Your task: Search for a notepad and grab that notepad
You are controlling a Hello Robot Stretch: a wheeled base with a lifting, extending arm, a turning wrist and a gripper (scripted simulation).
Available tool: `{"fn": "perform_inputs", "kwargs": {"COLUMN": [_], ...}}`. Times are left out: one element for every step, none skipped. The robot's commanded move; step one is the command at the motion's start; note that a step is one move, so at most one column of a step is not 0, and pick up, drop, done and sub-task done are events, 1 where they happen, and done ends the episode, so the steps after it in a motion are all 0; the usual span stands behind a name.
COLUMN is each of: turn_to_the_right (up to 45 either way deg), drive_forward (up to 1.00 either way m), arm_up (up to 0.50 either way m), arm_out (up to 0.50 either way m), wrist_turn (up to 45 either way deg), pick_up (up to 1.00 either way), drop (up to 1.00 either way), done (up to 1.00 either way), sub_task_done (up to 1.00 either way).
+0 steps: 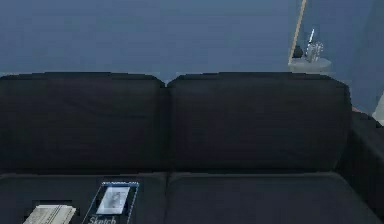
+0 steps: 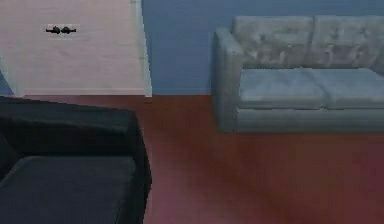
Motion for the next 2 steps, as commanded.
{"fn": "perform_inputs", "kwargs": {"turn_to_the_right": [-45.0,-45.0], "drive_forward": [0.00,0.00], "arm_up": [0.00,0.00], "arm_out": [0.00,0.00], "wrist_turn": [0.0,0.0], "pick_up": [0.00,0.00], "drop": [0.00,0.00], "done": [0.00,0.00], "sub_task_done": [0.00,0.00]}}
